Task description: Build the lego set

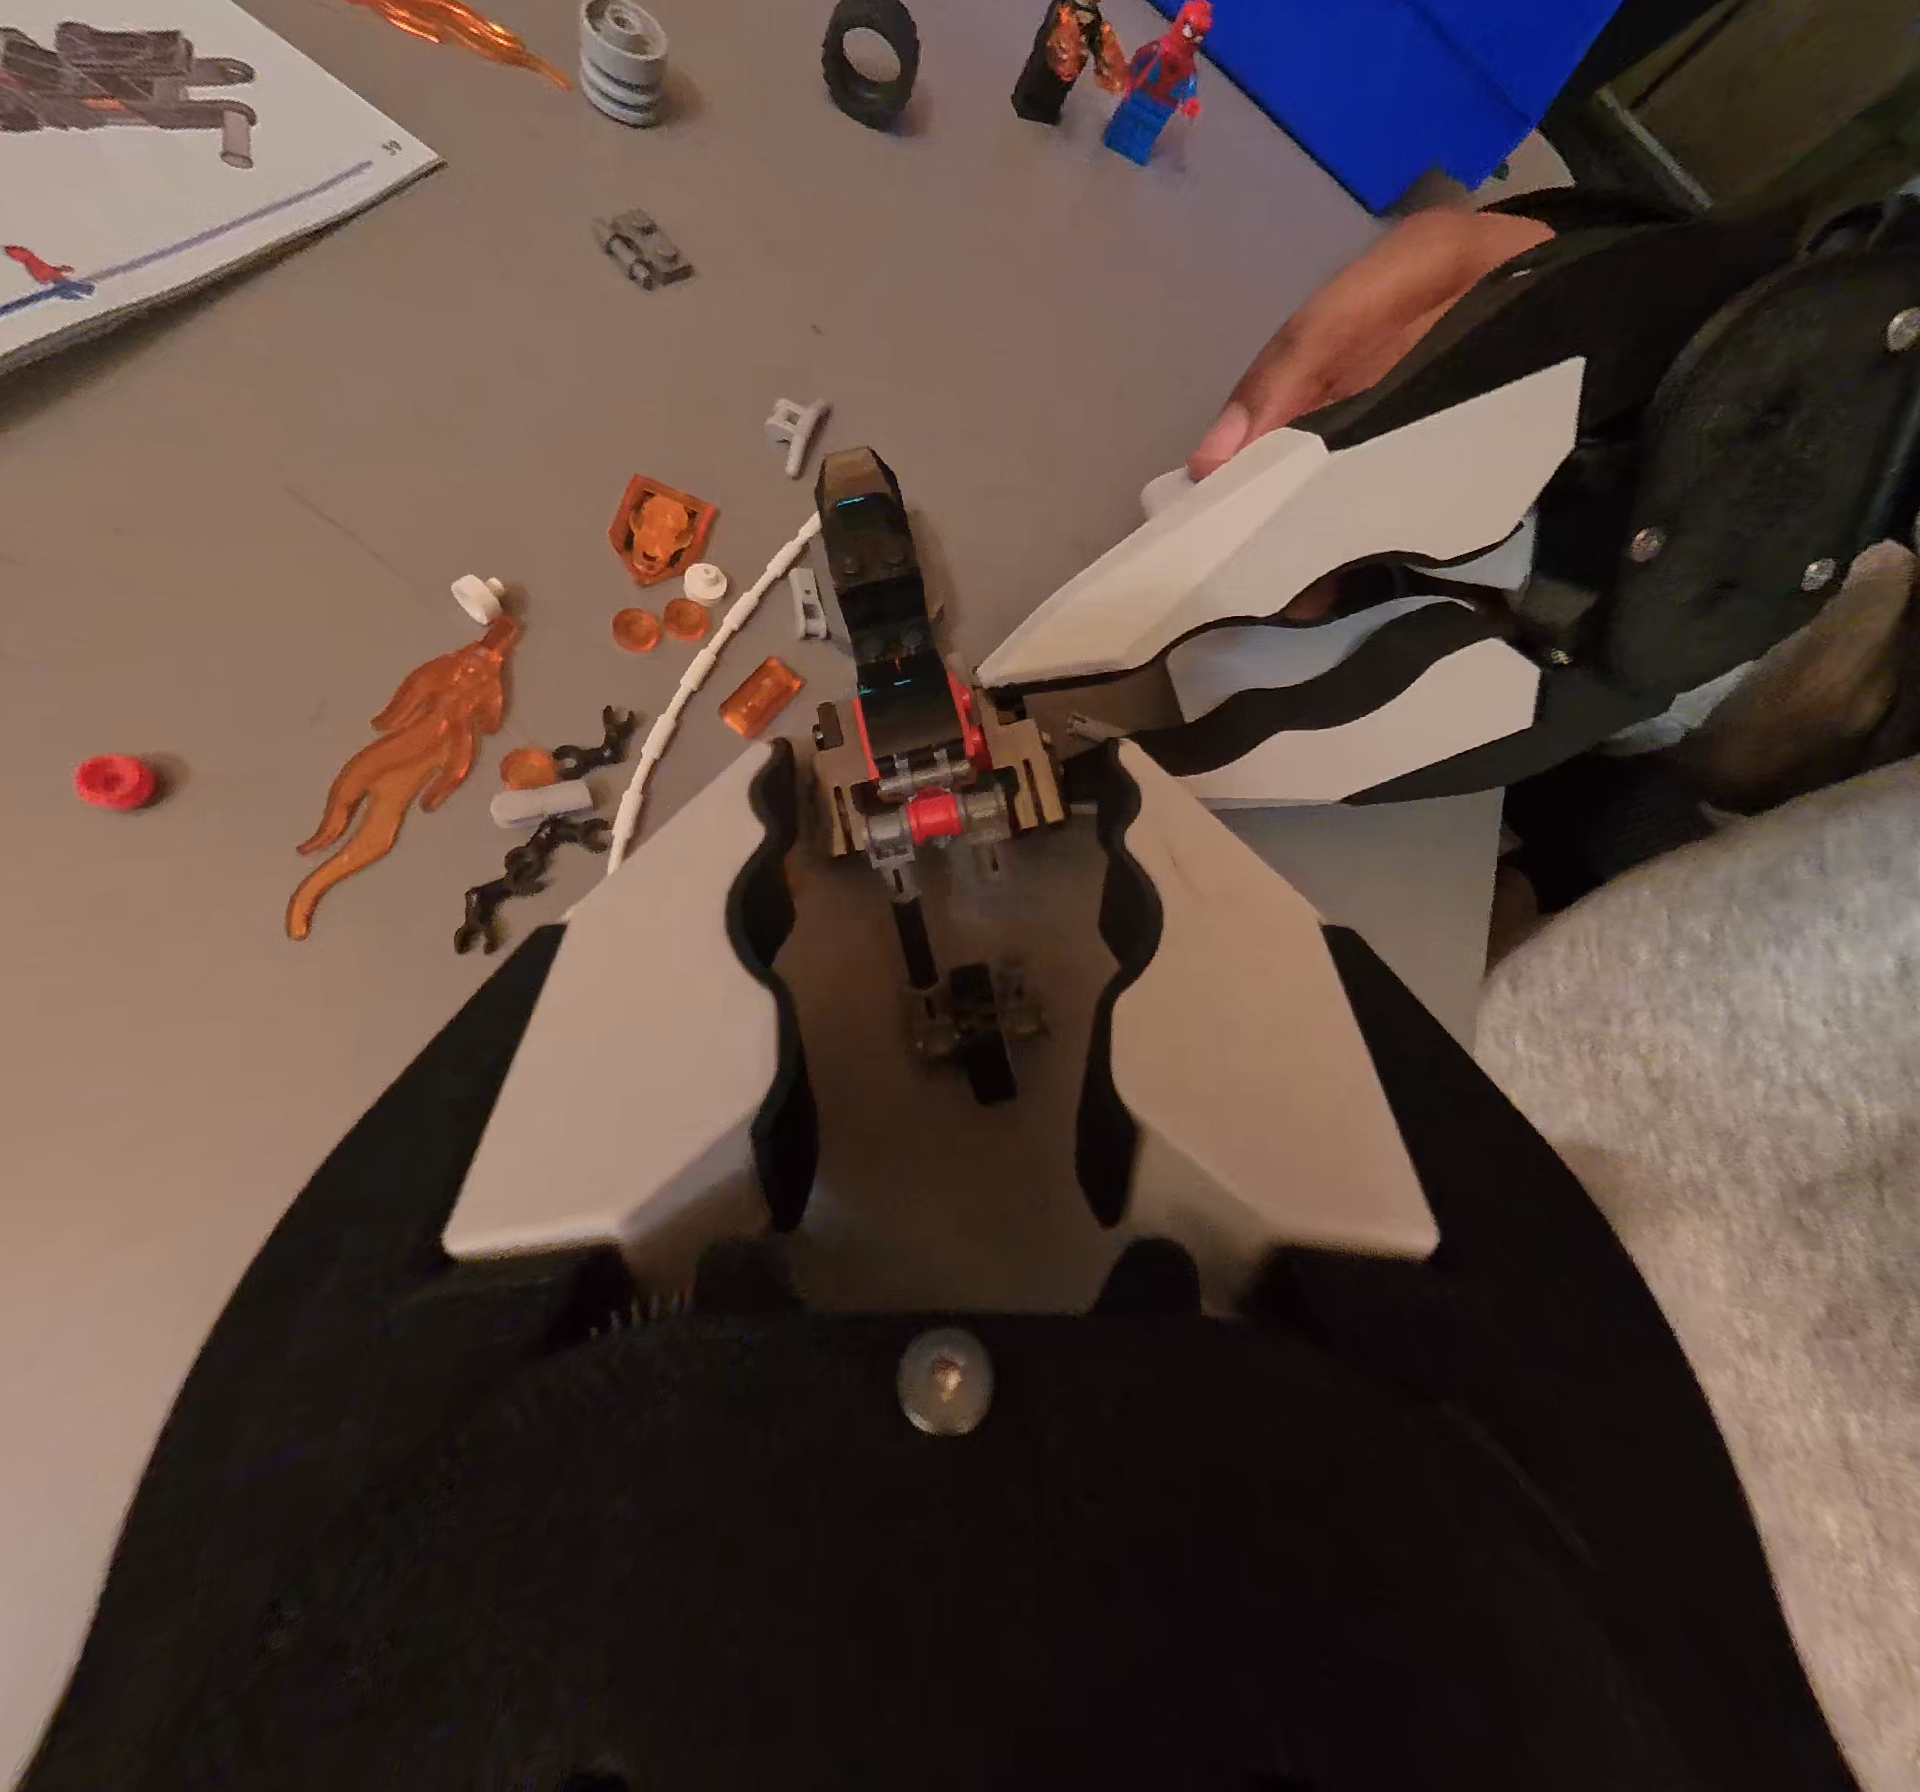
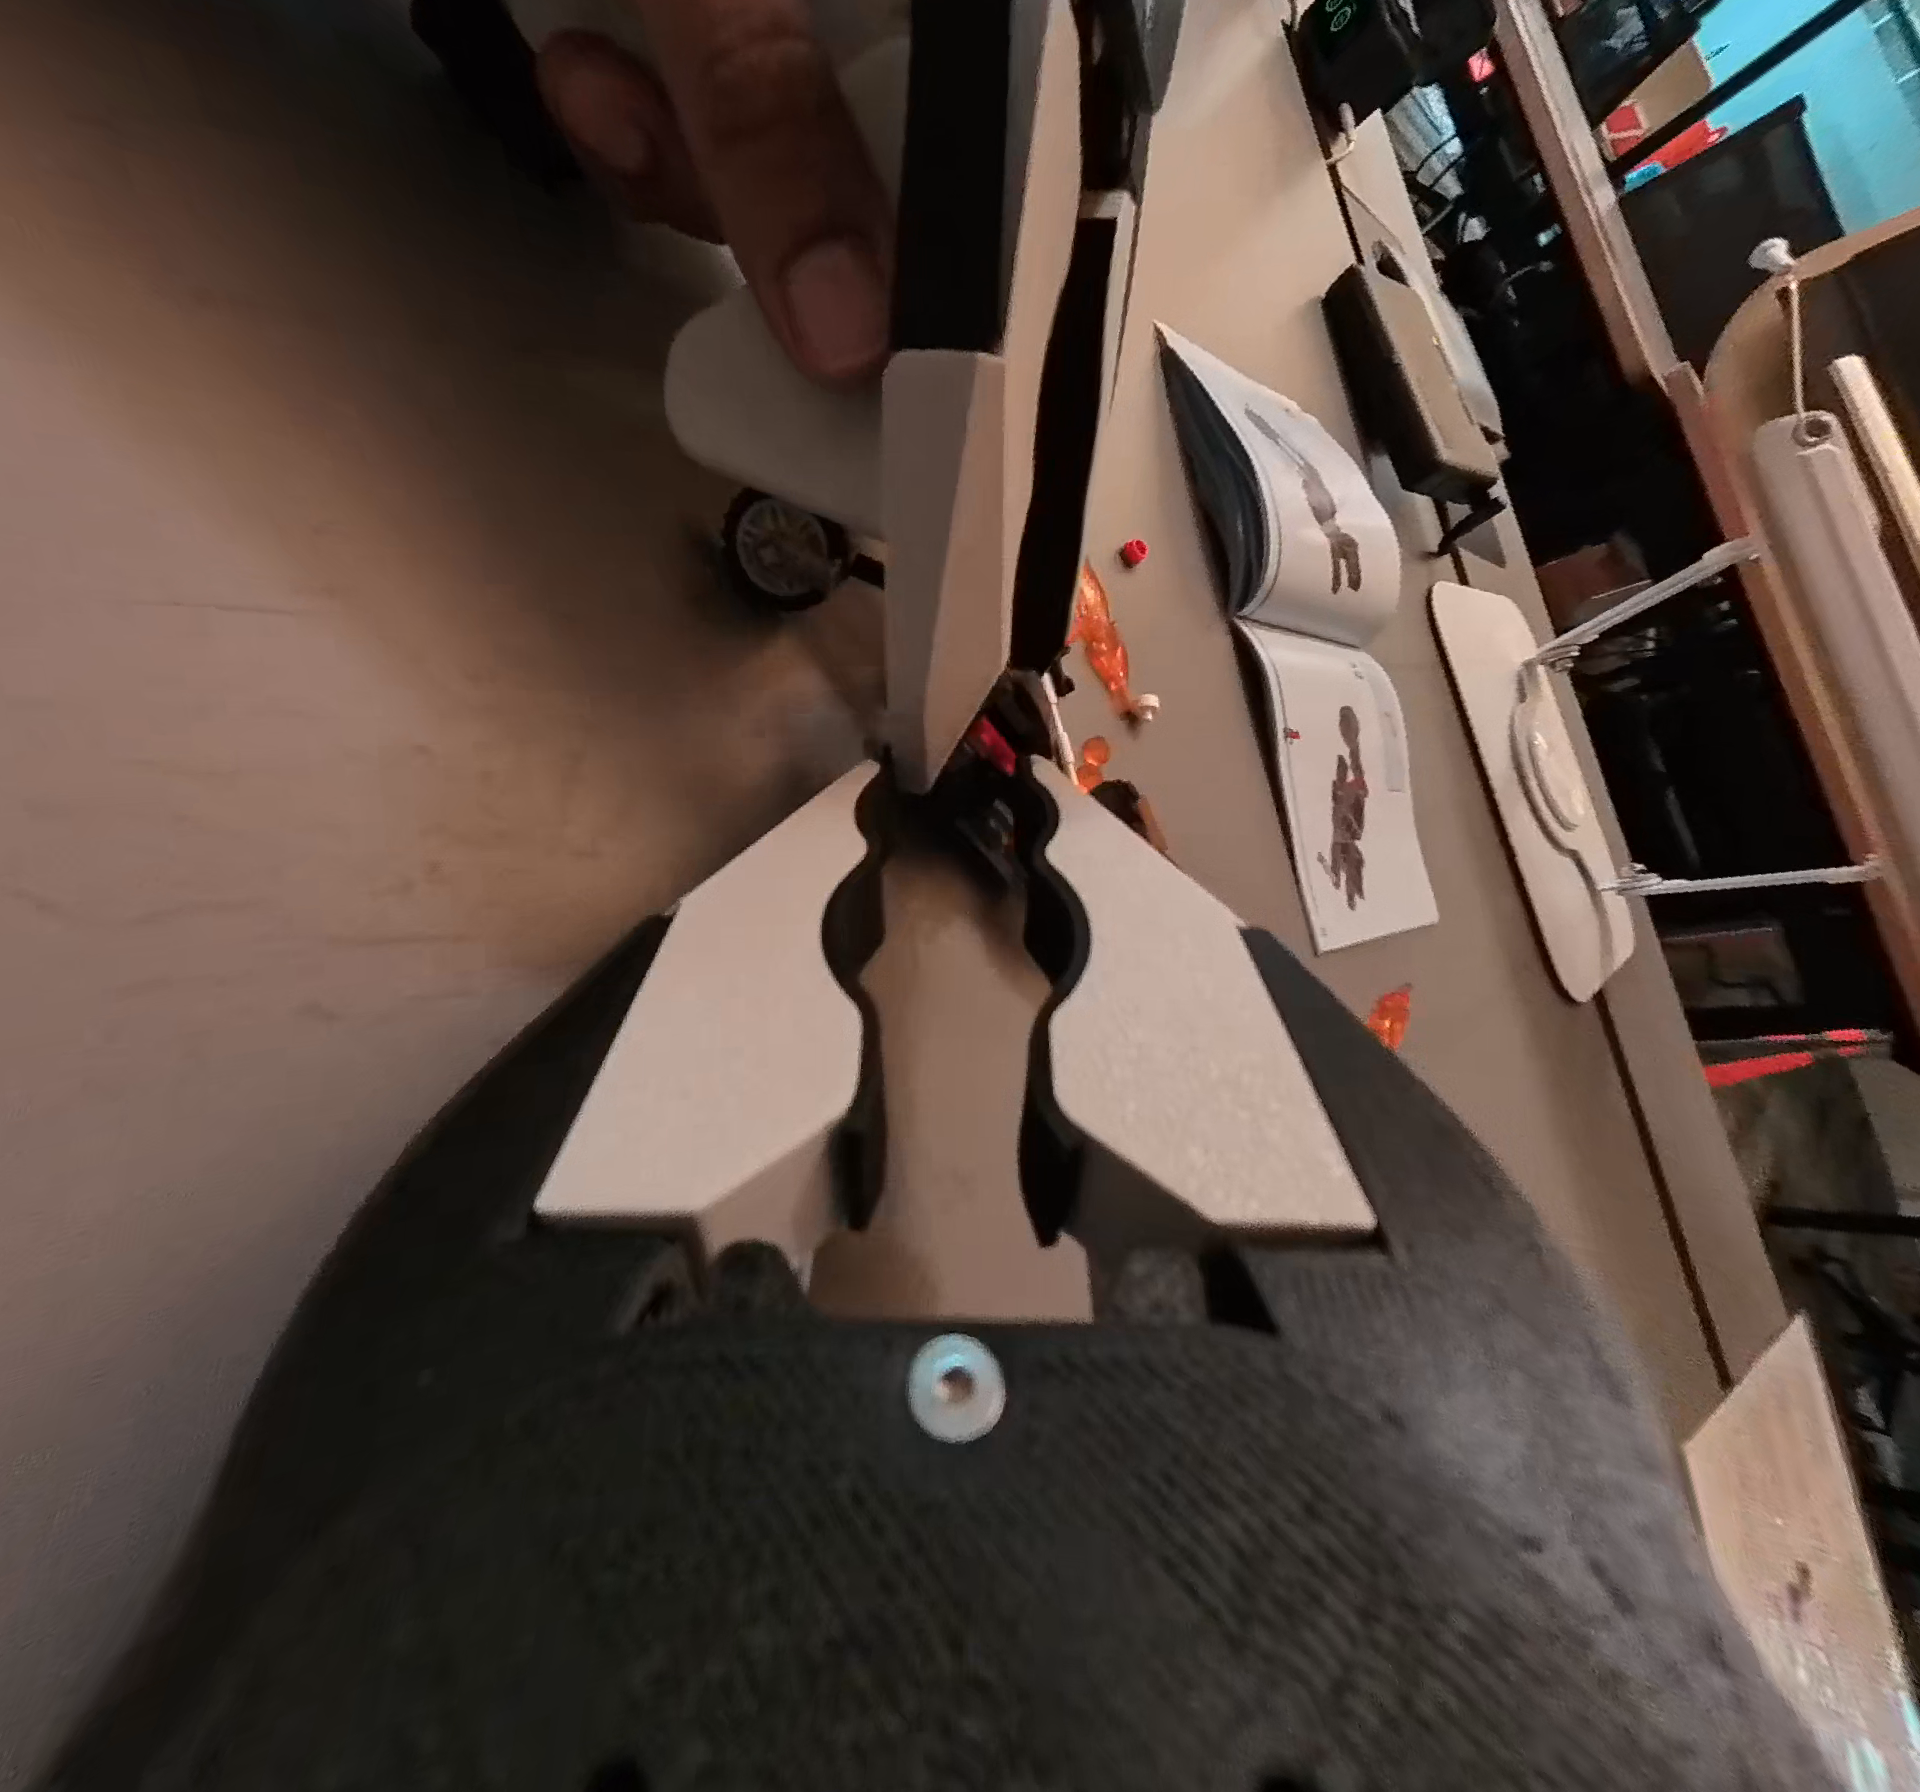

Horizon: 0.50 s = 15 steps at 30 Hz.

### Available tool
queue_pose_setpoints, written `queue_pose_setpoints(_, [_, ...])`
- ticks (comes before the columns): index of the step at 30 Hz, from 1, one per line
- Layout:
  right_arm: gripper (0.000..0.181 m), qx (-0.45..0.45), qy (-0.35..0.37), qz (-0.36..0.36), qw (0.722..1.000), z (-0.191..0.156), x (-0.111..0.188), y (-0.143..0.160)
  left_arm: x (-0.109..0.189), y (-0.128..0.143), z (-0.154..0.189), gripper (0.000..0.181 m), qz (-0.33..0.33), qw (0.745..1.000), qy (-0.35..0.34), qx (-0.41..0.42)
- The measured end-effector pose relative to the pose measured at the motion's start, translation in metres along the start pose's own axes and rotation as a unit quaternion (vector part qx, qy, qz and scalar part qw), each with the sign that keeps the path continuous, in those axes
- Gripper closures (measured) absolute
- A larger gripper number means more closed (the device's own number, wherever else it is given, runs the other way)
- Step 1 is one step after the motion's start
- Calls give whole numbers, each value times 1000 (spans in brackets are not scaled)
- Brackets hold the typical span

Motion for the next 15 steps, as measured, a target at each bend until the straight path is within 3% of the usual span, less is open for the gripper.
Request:
queue_pose_setpoints(5, [162,-24,-3,16,1000,3,0,-1,2,0,-3,136,-2,1000,5,0])
queue_pose_setpoints(15, [158,-34,6,5,999,6,1,7,1,1,-6,138,-8,1000,-2,-1])
Point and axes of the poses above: each gripper's, where its closed fingertips meet, x back along the fingers, y out of its underside, z = x × y across the jaws, the point moved 1 cm from there along x, back along the fingers, and after that the axes turned 1 degree about y, right-handed, at the moved point
